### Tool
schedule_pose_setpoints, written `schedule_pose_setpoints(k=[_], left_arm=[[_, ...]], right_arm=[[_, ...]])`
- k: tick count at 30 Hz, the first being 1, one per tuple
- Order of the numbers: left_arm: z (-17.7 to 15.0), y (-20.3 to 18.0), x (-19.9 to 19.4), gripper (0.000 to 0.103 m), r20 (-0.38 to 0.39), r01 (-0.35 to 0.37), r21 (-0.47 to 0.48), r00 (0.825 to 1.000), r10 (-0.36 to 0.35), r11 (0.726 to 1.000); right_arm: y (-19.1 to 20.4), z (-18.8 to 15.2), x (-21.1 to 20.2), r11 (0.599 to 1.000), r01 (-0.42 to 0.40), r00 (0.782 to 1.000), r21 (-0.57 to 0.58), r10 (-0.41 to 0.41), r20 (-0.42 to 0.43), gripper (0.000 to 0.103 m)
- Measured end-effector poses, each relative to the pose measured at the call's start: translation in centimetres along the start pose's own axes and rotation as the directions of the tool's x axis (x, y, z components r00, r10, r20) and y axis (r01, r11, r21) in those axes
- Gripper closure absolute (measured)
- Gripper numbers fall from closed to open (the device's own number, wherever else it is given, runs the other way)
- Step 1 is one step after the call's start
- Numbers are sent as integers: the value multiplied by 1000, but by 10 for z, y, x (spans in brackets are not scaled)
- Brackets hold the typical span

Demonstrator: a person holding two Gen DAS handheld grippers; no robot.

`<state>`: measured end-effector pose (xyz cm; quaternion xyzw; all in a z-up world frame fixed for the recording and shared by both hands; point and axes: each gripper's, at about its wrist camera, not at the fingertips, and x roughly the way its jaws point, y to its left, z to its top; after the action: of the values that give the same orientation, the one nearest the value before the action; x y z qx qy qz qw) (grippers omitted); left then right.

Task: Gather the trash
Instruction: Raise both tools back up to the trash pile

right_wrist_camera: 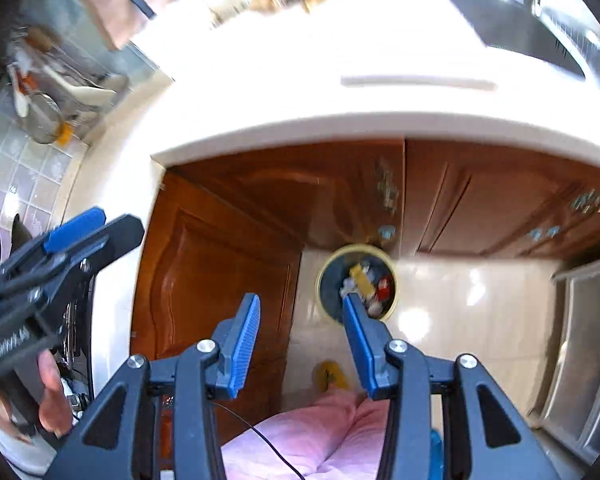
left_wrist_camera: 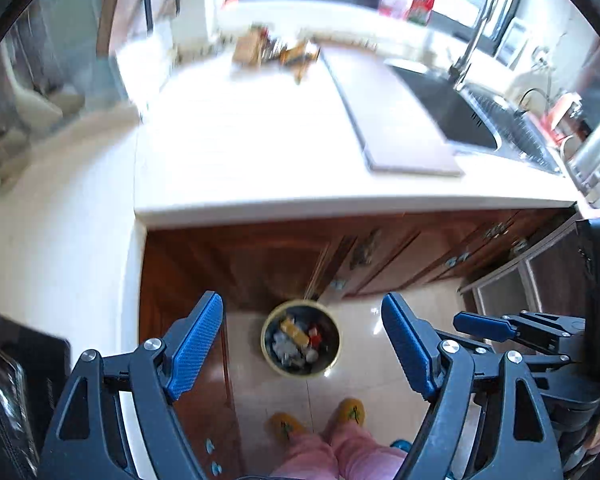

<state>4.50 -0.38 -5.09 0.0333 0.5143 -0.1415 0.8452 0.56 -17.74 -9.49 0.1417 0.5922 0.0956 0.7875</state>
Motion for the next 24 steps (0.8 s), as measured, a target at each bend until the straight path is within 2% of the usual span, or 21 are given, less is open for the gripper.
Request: schedule_pose_setpoints(k=[5,12,17,24], left_arm=[[27,-6,-37,23,79,11,44,997,-14,999],[53,-6,-72,23,181,24,81,983,-39,996],[76,-4,-92,23,252,4,109,967,-31,994],[97,2,-91,23,286,-8,122,958,-27,992]], right_arm=[[5,13,-44,1000,5,995,0,-5,100,59],[18,33,-94,999,25,974,26,-30,224,59],[18,45,-112,998,30,955,48,-43,295,59],[19,61,-123,997,42,939,58,-59,340,59]])
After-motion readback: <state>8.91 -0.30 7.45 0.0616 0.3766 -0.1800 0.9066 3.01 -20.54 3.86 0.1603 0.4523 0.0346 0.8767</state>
